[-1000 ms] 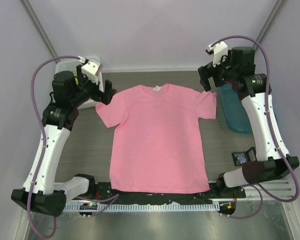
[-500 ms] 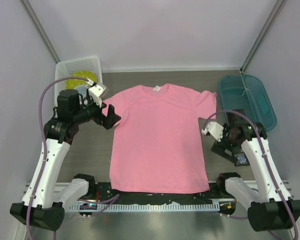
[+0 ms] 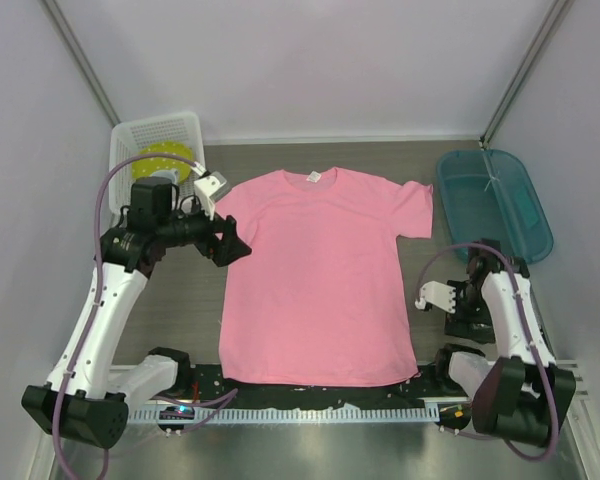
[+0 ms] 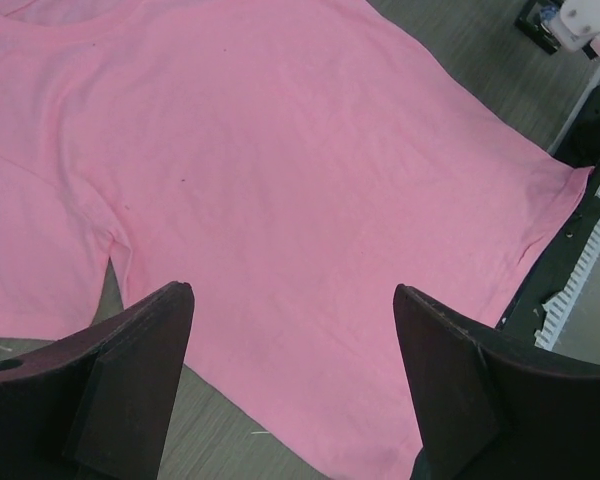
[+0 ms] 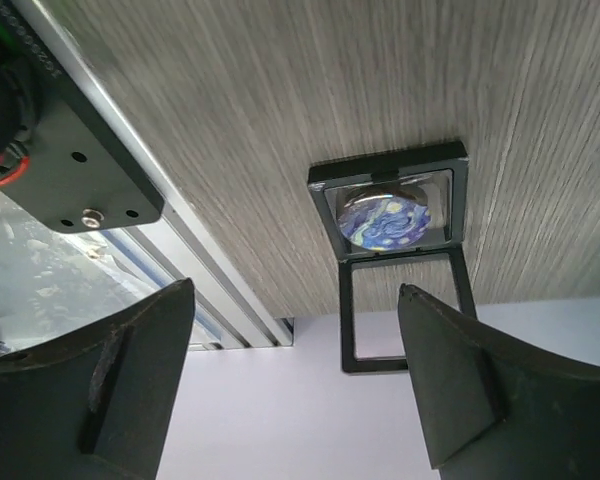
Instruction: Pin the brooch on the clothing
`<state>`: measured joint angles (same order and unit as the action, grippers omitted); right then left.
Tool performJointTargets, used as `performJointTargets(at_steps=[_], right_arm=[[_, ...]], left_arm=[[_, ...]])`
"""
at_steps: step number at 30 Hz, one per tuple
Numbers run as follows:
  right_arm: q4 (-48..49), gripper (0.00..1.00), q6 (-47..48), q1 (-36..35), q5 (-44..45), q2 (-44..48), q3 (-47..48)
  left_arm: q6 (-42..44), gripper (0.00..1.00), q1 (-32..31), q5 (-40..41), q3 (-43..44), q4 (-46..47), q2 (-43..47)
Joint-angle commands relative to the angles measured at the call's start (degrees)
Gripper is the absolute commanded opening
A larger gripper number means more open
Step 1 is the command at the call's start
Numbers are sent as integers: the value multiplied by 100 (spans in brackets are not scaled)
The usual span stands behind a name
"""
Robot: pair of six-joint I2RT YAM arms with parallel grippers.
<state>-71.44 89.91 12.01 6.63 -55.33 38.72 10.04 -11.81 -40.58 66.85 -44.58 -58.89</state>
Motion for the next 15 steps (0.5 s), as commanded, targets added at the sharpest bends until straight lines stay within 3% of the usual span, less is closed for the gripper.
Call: performJointTargets(at_steps=[1, 6, 9, 15], right_arm=[[262, 86, 1227, 547, -381, -697, 513], [517, 86, 2161, 1390, -828, -1225, 672], [692, 84, 2329, 1506, -936, -1261, 637], [1289, 71, 2330, 1559, -1050, -946, 154]], left_arm=[[200, 85, -145, -91, 381, -358, -175], [217, 84, -172, -20, 496, -455, -307], [252, 84, -181, 6, 505, -464, -342], [270, 83, -172, 15, 540, -482, -465]])
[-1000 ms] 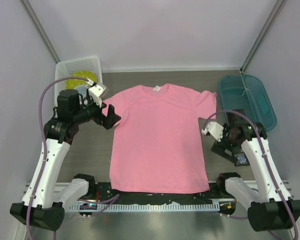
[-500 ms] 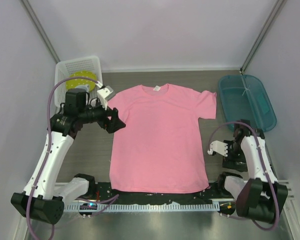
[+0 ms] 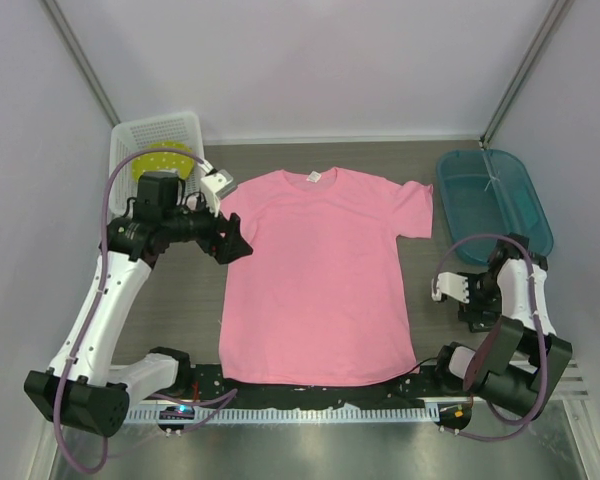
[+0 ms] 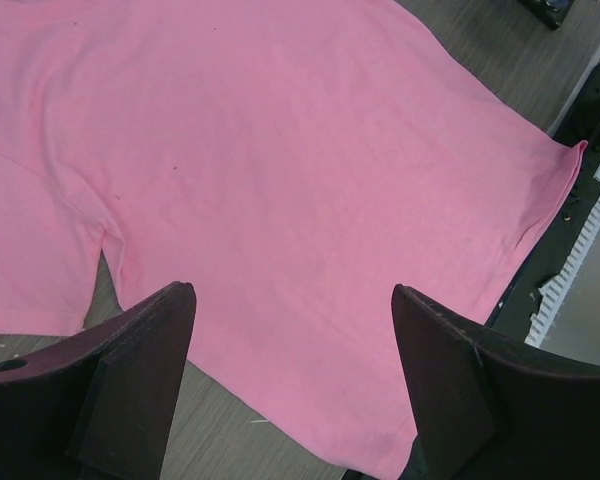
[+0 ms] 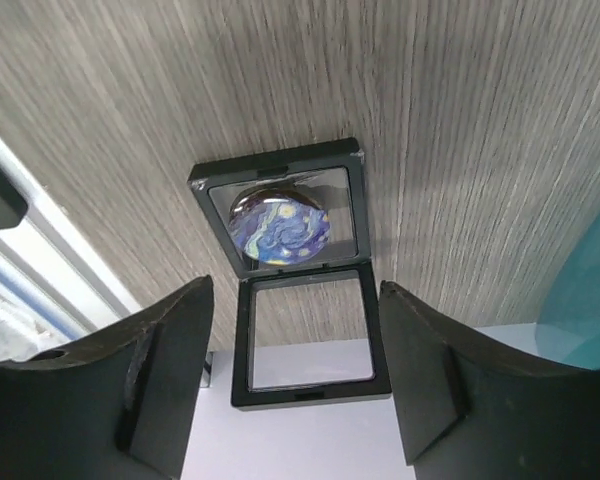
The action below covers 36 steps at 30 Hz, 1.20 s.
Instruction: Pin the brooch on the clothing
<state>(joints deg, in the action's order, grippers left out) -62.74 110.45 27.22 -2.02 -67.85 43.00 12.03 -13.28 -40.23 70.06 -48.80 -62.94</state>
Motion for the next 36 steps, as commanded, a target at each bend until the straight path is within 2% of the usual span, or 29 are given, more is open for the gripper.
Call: performJointTargets(at_steps=[1, 9, 23, 36], right_arm=[[673, 70, 258, 37, -150, 378, -484], [974, 70, -59, 90, -44, 343, -741], [1440, 69, -85, 117, -53, 202, -1057], [1423, 53, 2, 117, -96, 422, -1137]], left_arm=[[80, 83, -34, -29, 227, -51, -52], [98, 83, -61, -20, 245, -60, -114], [168, 82, -61, 59, 262, -77, -149], [203, 82, -70, 77, 245, -69, -175]])
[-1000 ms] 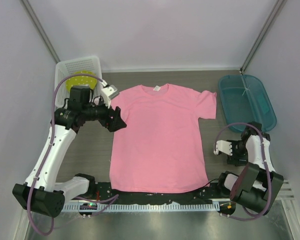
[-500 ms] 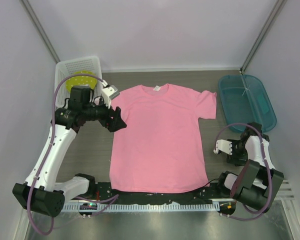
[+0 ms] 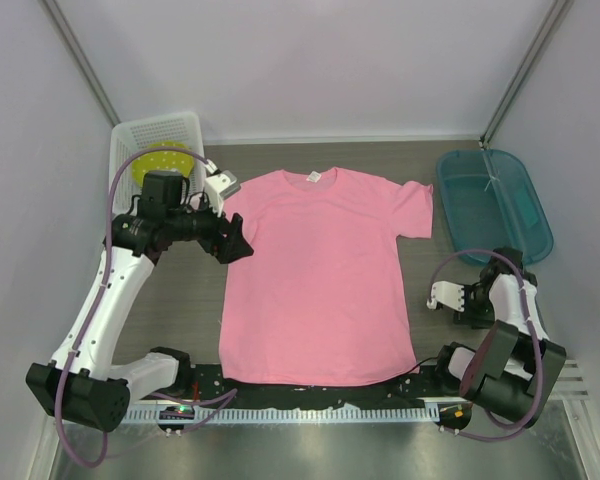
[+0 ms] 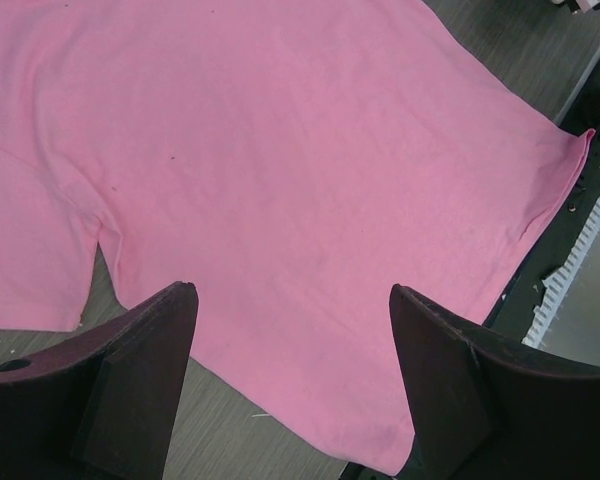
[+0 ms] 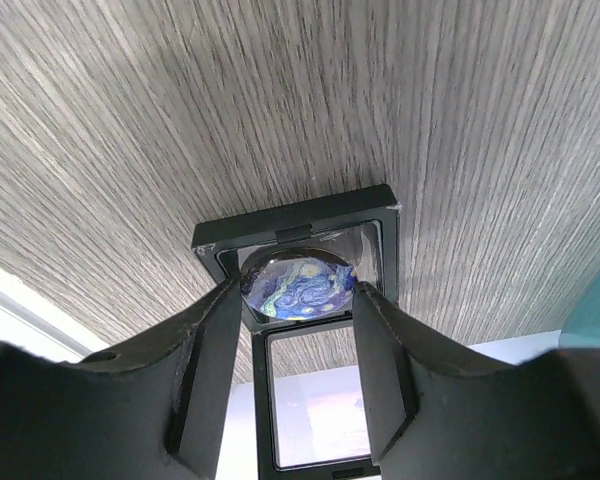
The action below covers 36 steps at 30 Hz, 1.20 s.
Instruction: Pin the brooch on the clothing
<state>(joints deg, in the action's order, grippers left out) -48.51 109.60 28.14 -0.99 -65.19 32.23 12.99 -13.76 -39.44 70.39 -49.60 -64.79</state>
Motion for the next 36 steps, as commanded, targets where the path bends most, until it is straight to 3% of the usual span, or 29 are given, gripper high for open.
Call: performJointTargets(at_steps=[1, 12, 15, 16, 17, 22, 27, 36], right_arm=[[-122, 52, 114, 25, -217, 182, 2], [-959, 50, 211, 25, -481, 296, 548], [-871, 58, 185, 25, -375, 209, 521], [-827, 67, 158, 25, -323, 173, 521], [-722, 69, 149, 25, -288, 130, 513], [-467, 73, 123, 25, -182, -161, 504], [-195, 71, 123, 34, -112, -301, 337], [78, 56, 184, 34, -94, -310, 117]], left_arm=[[116, 82, -30, -2, 212, 12, 11], [151, 81, -48, 15, 159, 65, 20], [151, 82, -48, 24, 124, 83, 37], [151, 82, -48, 24, 124, 74, 37], [160, 82, -48, 24, 124, 74, 37], [168, 82, -48, 50, 168, 74, 11], [160, 82, -57, 51, 159, 65, -24], [177, 81, -66, 51, 203, 74, -95]])
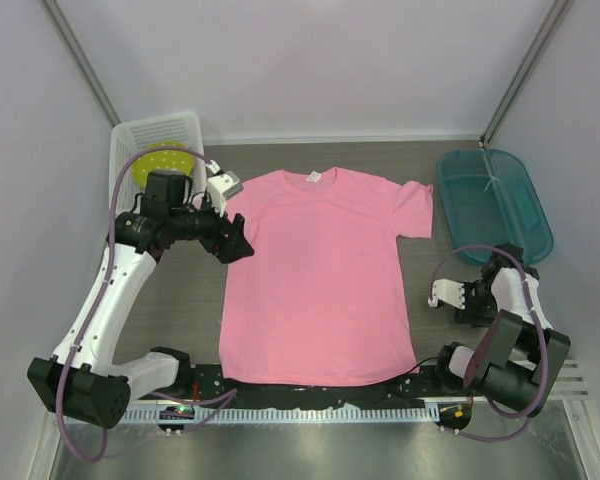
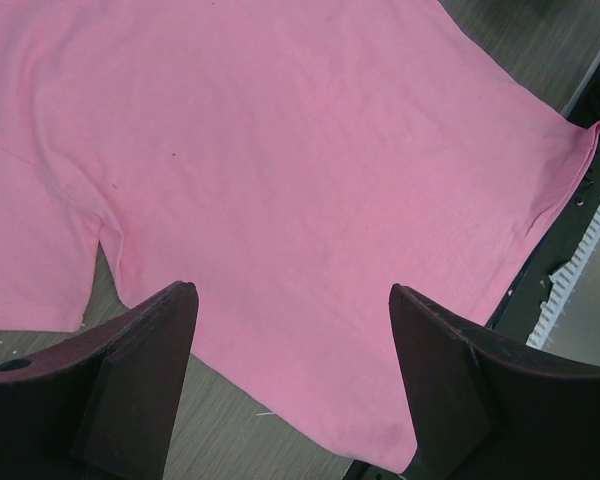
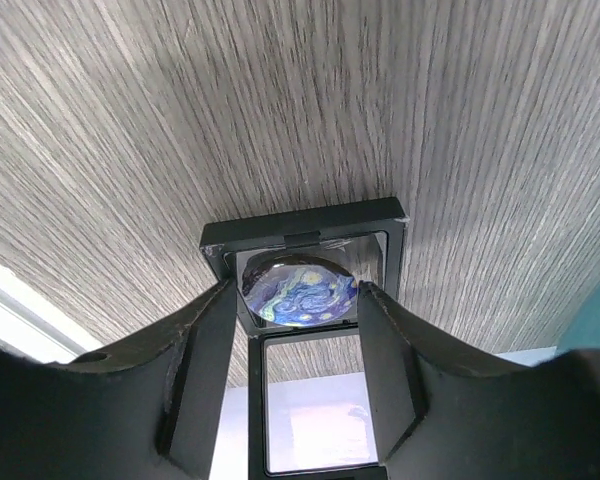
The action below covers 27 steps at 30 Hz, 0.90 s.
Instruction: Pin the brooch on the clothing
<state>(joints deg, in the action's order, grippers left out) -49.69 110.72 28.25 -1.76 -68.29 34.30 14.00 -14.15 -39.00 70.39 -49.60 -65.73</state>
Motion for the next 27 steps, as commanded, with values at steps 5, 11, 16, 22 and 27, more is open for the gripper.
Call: performJointTargets(at_steps=[5, 11, 16, 22, 27], right_arm=[[214, 48, 99, 23, -9, 44, -143], [-162, 40, 134, 23, -166, 211, -3], [-480, 36, 170, 23, -246, 343, 190], [-814, 30, 143, 23, -430, 413, 419], [-736, 29, -49, 23, -509, 466, 516]], left_arm=[[94, 81, -35, 16, 203, 74, -10], [112, 81, -35, 16, 177, 74, -9], [112, 81, -44, 16, 142, 100, -1], [112, 81, -44, 16, 142, 109, 8], [129, 81, -44, 16, 115, 118, 26]])
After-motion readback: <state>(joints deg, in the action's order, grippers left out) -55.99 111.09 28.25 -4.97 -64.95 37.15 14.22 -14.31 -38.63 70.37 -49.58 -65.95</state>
